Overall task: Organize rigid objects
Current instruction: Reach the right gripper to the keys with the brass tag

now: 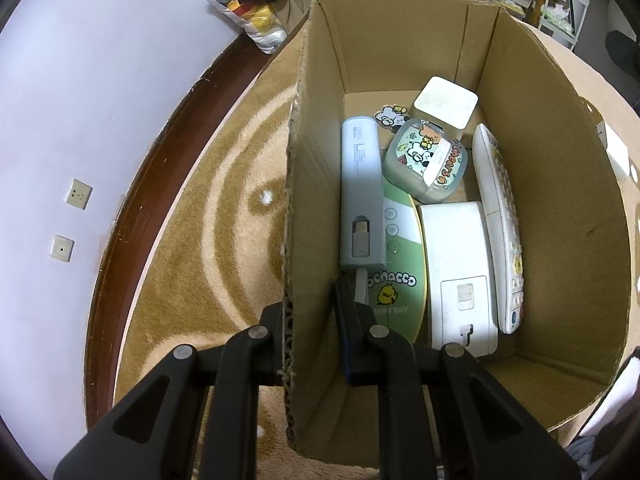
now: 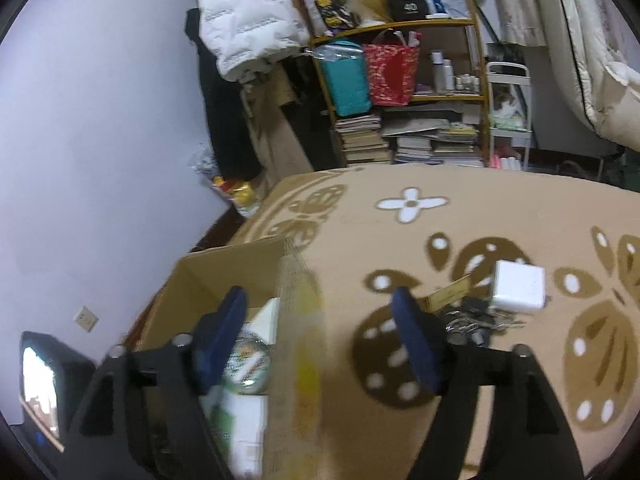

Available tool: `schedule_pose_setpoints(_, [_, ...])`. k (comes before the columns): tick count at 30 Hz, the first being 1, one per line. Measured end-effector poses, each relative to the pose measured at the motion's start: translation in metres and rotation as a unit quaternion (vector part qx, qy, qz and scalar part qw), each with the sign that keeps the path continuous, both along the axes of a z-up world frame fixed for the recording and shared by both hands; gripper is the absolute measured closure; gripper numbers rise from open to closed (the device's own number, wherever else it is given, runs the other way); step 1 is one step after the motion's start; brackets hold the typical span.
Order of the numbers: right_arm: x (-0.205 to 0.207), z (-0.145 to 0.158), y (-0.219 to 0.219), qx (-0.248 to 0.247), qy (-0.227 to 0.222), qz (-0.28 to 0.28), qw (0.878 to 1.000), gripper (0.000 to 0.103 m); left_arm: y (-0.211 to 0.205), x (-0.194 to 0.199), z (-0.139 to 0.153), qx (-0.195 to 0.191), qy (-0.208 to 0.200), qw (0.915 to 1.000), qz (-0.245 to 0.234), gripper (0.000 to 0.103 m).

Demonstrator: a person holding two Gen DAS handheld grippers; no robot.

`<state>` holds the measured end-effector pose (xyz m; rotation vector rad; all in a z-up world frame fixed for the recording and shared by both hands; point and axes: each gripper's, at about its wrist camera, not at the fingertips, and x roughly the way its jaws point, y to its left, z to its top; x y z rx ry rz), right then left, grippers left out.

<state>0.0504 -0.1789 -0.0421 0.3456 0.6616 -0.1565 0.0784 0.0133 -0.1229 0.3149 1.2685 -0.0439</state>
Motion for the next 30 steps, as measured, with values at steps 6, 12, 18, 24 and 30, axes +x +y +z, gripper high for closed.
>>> schedule_pose_setpoints(6, [0.014, -0.004, -0.043, -0.011, 0.012, -0.018, 1.000, 0.008, -0.003, -0.002, 0.000, 0.005, -0.001, 1.0000, -0.002, 0.085])
schedule_pose_setpoints(12, [0.026, -0.013, -0.067, -0.069, 0.008, -0.006, 0.998, 0.008, -0.003, -0.001, 0.001, 0.003, 0.001, 1.0000, 0.001, 0.086])
schedule_pose_setpoints(18, [0.043, -0.038, -0.073, -0.110, 0.026, 0.002, 0.994, 0.009, -0.004, 0.000, 0.002, 0.007, 0.000, 1.0000, -0.002, 0.086])
schedule_pose_setpoints(24, [0.056, -0.071, -0.071, -0.098, 0.065, 0.033, 0.993, 0.016, -0.005, -0.002, 0.001, 0.007, -0.001, 1.0000, -0.002, 0.086])
schedule_pose_setpoints(30, [0.051, -0.091, -0.079, -0.087, 0.086, 0.024, 0.992, 0.021, -0.004, -0.002, 0.001, 0.006, 0.000, 1.0000, -0.001, 0.086])
